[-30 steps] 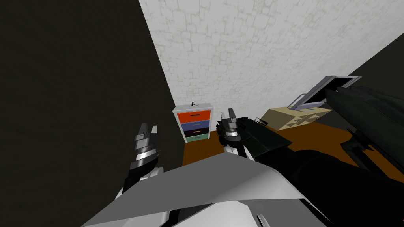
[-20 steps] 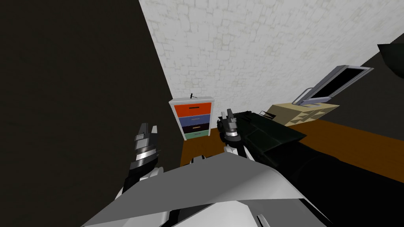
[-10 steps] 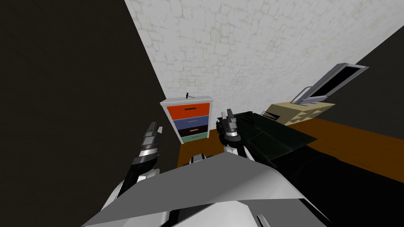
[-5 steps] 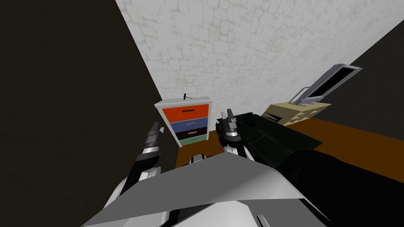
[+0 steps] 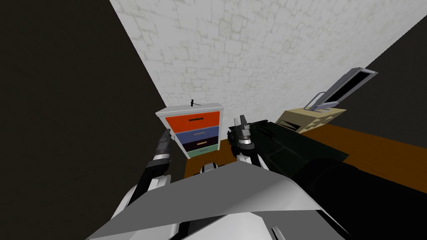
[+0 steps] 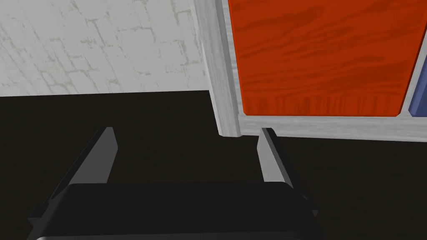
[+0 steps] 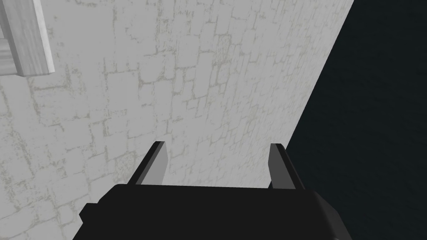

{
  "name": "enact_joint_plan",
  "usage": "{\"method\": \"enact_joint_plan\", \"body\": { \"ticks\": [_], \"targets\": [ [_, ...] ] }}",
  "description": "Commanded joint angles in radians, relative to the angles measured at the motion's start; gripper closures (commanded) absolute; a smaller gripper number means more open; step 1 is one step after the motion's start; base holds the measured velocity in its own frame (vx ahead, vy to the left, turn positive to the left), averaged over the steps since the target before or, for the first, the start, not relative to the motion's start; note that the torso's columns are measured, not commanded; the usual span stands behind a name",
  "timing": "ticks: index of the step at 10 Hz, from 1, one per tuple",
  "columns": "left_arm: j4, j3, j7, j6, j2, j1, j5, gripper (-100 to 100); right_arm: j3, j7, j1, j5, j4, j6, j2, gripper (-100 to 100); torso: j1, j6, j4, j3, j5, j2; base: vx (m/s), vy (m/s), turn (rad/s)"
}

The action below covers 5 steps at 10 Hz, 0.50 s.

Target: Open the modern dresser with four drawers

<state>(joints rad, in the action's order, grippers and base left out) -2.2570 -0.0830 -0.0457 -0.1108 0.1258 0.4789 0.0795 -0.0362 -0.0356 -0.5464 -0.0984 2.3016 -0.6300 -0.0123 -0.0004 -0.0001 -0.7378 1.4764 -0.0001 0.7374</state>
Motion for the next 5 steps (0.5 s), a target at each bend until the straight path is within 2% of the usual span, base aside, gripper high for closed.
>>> {"method": "enact_joint_plan", "body": {
  "ticks": [1, 5],
  "targets": [
    [0.004, -0.004, -0.004, 0.058, 0.004, -0.014, 0.006, -100, 0.000, 0.000, 0.000, 0.000, 0.000, 0.000, 0.000, 0, 0.000, 0.000, 0.000, -0.001, 0.000, 0.001, 0.111, -0.057, -0.047],
    [0.006, -0.007, -0.007, 0.125, 0.006, -0.028, 0.011, -100, 0.000, 0.000, 0.000, 0.000, 0.000, 0.000, 0.000, 0, 0.001, 0.000, 0.000, -0.001, 0.000, 0.001, 0.101, -0.032, -0.035]
  ]
}}
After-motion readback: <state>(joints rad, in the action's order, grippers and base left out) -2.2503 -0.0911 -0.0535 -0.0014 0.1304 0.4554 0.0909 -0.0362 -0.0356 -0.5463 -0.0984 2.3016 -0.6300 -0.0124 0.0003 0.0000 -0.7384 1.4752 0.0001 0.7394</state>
